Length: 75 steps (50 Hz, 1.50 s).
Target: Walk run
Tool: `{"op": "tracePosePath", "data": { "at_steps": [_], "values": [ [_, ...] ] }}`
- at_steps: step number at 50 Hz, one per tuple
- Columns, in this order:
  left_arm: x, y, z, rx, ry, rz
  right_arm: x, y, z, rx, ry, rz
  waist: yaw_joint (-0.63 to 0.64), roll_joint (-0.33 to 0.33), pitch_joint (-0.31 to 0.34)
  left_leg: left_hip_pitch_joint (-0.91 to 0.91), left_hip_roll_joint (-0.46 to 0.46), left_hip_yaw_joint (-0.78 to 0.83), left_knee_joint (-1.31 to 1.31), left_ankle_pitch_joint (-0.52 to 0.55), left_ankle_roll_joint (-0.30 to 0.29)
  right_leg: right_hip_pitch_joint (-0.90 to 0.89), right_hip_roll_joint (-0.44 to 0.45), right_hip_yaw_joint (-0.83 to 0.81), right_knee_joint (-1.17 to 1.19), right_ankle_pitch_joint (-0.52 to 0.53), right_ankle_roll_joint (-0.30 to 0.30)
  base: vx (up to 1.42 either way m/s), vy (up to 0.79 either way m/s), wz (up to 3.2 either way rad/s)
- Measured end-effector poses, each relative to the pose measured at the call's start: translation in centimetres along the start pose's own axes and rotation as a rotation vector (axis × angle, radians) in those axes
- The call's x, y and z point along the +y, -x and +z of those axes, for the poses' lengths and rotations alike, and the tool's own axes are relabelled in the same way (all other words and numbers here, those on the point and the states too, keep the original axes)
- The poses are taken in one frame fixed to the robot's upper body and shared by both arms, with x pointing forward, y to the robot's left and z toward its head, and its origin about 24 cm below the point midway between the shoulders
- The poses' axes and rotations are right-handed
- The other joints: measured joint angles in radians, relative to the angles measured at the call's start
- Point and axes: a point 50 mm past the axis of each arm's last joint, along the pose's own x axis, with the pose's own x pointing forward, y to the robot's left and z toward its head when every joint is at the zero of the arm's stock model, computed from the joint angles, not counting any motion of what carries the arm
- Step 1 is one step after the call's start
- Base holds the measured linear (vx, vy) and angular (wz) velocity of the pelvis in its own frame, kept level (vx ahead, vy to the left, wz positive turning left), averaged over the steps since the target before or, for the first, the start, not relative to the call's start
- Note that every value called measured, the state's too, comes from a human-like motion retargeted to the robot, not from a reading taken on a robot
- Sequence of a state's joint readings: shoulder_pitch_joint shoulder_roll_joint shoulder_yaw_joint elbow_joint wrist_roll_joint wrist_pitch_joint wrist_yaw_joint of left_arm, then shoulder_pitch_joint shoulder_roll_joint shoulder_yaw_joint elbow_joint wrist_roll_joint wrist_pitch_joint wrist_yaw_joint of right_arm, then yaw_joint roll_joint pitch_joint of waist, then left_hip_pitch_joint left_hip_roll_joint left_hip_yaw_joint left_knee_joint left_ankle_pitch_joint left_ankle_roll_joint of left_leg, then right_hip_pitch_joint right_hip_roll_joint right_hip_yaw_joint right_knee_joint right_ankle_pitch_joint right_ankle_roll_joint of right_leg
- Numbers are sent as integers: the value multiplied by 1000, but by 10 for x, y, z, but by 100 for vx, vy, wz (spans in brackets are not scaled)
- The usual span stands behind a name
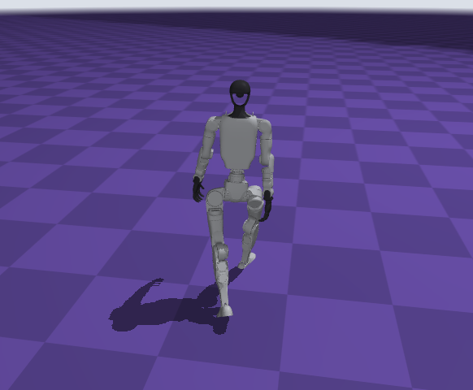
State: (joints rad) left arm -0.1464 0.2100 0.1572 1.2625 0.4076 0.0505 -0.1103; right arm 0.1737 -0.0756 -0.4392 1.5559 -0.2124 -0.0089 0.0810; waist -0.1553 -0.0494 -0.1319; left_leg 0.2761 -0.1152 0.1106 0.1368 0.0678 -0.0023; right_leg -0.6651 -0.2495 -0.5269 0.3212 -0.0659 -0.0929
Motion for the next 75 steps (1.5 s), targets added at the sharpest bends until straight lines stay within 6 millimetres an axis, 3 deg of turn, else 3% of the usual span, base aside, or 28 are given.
{"op": "tracePosePath", "data": {
  "at_steps": [3, 5, 8, 12, 15, 17, 20, 24, 26, 29, 30, 32, 35, 38, 43, 45, 48, 50, 52, 53, 55, 57, 59, 60, 62, 65, 71, 75],
  "values": [
    [-30, 5, -43, 96, 23, -47, 3, 0, 3, -10, -25, 17, -11, -39, 6, 24, 79, 296, 201, 340, 100, 72, -38, 198, 121, -15, 24, 145, -53, 20],
    [-47, 10, -70, 179, 25, -65, 5, 0, 14, -46, -6, 37, 56, -105, 28, -12, 63, 426, 402, 424, 208, 171, -54, 225, 134, -95, 4, 131, -53, -102],
    [-56, 19, -101, 298, -20, -106, 12, 2, 47, -123, 34, 48, 93, -165, 72, -151, 134, 522, 654, 175, 244, 320, -112, 139, 108, -154, 11, 94, -39, -16],
    [-59, 37, -142, 460, -133, -207, 19, 9, 96, -291, 147, 5, 166, -92, 99, -495, 155, 378, 732, 2, 127, 547, 77, 57, -119, -123, 16, 111, -39, -8],
    [-63, 50, -166, 562, -202, -278, 18, 21, 133, -460, 245, -33, 225, -55, 105, -643, 148, 393, 525, -82, 117, 681, 185, 28, -241, -119, 28, 106, -39, -44],
    [-63, 56, -173, 616, -206, -311, 23, 30, 156, -532, 285, -7, 278, -38, 111, -724, 138, 404, 337, -124, 108, 757, 237, 23, -286, -131, 47, 103, -30, -102],
    [-68, 58, -173, 674, -162, -351, 30, 42, 184, -564, 290, 96, 359, -32, 122, -848, 83, 263, 87, -155, 71, 846, 269, 44, -318, -156, 84, 112, -20, -108],
    [-77, 54, -164, 633, -79, -383, 29, 49, 198, -539, 288, 170, 423, -30, 105, -920, 96, 214, 26, -150, 84, 917, 271, 131, -277, -112, 149, 126, -3, -84],
    [-78, 53, -163, 624, -56, -377, 28, 44, 189, -510, 277, 142, 416, -10, 82, -898, 124, 282, 100, -103, 111, 952, 295, 165, -234, 4, 183, 136, 3, -22],
    [-77, 53, -164, 632, -50, -359, 25, 28, 154, -431, 257, 94, 415, 19, 48, -859, 180, 205, 218, -43, 108, 964, 313, 167, -93, 352, 188, 176, 2, -25],
    [-76, 52, -162, 626, -39, -351, 28, 23, 141, -405, 259, 86, 403, 25, 45, -837, 208, 198, 264, -79, 121, 944, 301, 158, -3, 462, 192, 134, -10, -9],
    [-68, 48, -157, 613, -17, -335, 31, 15, 120, -358, 257, 80, 352, 65, 49, -738, 242, 157, 290, -182, 120, 882, 291, 58, 222, 513, 143, 106, -12, 0],
    [-45, 36, -134, 554, 14, -260, 31, 10, 102, -284, 278, 79, 321, 72, 76, -589, 245, 190, 203, -218, 100, 649, 257, 118, 556, 370, 180, 110, -11, -29],
    [-26, 20, -100, 449, 21, -117, 30, 7, 85, -226, 314, 59, 231, 41, 90, -458, 156, 173, 64, -207, 81, 417, 217, 106, 664, 278, 197, 92, -6, 64],
    [6, 2, -27, 167, 5, -20, 16, 3, 56, -143, 283, -5, 105, 18, 83, -308, 55, 123, -46, -256, 97, 206, 34, -112, 394, 83, 151, 114, -17, 87],
    [19, 1, 2, 69, -9, -8, 8, 3, 45, -81, 292, -10, 71, -12, 85, -235, 7, 83, -80, -288, 95, 113, 6, -97, 221, -14, 135, 115, -31, 74],
    [35, 2, 43, -60, -64, 34, 3, 4, 30, 66, 323, 4, 31, -40, 79, -149, -37, 27, -98, -335, 88, -45, 27, 110, -2, -82, 103, 102, -30, 93],
    [38, 4, 58, -119, -105, 55, 4, 4, 26, 90, 308, 17, -2, -29, 72, -104, -24, -22, -82, -335, 57, -91, 27, 160, -79, -78, 106, 95, -30, 106],
    [31, 3, 55, -130, -122, 49, 6, 4, 26, 79, 269, 34, -10, -18, 56, -69, -3, -46, -44, -259, 4, -59, 15, 68, -57, -71, 82, 136, -46, 52],
    [23, 2, 48, -121, -122, 31, 7, 3, 27, 70, 248, 40, -11, -17, 37, -60, 0, -39, -22, -194, -24, -49, 20, 43, -27, -57, 36, 140, -44, 19],
    [8, 0, 20, -63, -115, -45, 10, 3, 26, 58, 214, 51, -22, -38, 12, -24, -13, 49, 38, 31, -35, -16, 0, 65, 35, 34, 9, 136, -43, 29],
    [-15, 2, -18, 42, -92, -146, 14, 2, 28, 39, 178, 74, -52, -59, 17, -19, 67, 232, 188, 281, 35, 14, -33, 199, 141, 6, 9, 154, -52, 44],
    [-39, 8, -60, 186, -34, -215, 12, 2, 33, 26, 180, 94, -10, -113, 15, -37, 81, 407, 361, 374, 134, 111, -54, 224, 159, -80, 7, 145, -51, -82],
    [-48, 13, -79, 264, -3, -239, 10, 3, 37, 23, 189, 103, 15, -138, 17, -62, 66, 426, 432, 349, 160, 170, -66, 203, 150, -113, 7, 139, -49, -83],
    [-60, 24, -109, 394, 48, -268, 9, 6, 57, -10, 211, 85, 41, -145, 43, -152, 116, 469, 577, 172, 169, 288, -58, 155, 98, -132, 19, 117, -34, -47],
    [-75, 41, -140, 547, 85, -340, 14, 12, 95, -99, 248, 28, 98, -105, 76, -376, 156, 397, 675, 5, 84, 466, 66, 129, -66, -110, 32, 105, -24, -45],
    [-79, 64, -181, 688, 53, -386, 21, 39, 181, -405, 304, 15, 245, -64, 99, -689, 155, 452, 359, -170, 104, 716, 207, 67, -264, -127, 57, 99, -22, -51],
    [-79, 72, -191, 751, 95, -374, 25, 64, 229, -596, 315, -1, 339, -48, 93, -891, 98, 264, 85, -217, 81, 825, 258, 95, -312, -143, 102, 119, -10, -77]
  ]
}}
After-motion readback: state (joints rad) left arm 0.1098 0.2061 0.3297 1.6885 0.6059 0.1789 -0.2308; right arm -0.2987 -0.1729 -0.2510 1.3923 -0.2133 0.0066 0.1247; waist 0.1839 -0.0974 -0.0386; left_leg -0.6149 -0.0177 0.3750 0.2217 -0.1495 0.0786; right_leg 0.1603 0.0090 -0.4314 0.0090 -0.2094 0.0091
